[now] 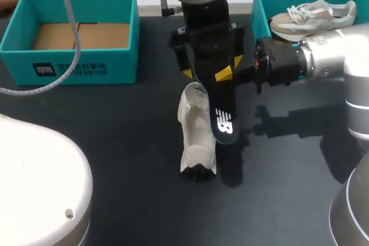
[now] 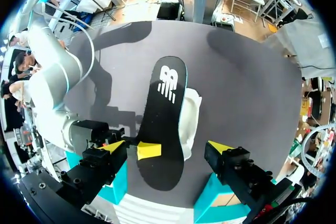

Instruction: Take the shoe out of the shoebox, open the shoe tongue, remove and reinsert the insole, then place the shoe into the shoebox

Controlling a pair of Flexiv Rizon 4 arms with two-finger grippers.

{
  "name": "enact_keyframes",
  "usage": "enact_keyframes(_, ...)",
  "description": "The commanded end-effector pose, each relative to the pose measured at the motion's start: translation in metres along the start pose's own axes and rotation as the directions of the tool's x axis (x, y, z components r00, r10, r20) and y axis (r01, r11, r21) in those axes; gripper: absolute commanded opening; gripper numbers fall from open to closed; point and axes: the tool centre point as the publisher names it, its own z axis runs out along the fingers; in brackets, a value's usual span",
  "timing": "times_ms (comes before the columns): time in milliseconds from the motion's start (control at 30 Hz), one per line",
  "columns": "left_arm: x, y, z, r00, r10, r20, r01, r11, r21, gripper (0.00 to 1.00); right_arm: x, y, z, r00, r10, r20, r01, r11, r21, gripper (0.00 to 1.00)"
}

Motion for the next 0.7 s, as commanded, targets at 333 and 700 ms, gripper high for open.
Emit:
enact_keyframes(333, 0.008, 0.002, 0.002, 0.998, 0.002, 0.070, -0.003, 1.000, 0.009, 1.00, -0.004, -0.001, 0.000, 1.000, -0.002, -0.003, 0.002, 1.000, -0.011, 0.00)
enact_keyframes(700, 0.042, -0.002, -0.004, 0.893, 0.119, 0.435, -0.130, 0.992, -0.005, 1.00, -0.001, -0.005, -0.006, 1.000, 0.011, 0.002, -0.011, 1.000, -0.013, 0.00)
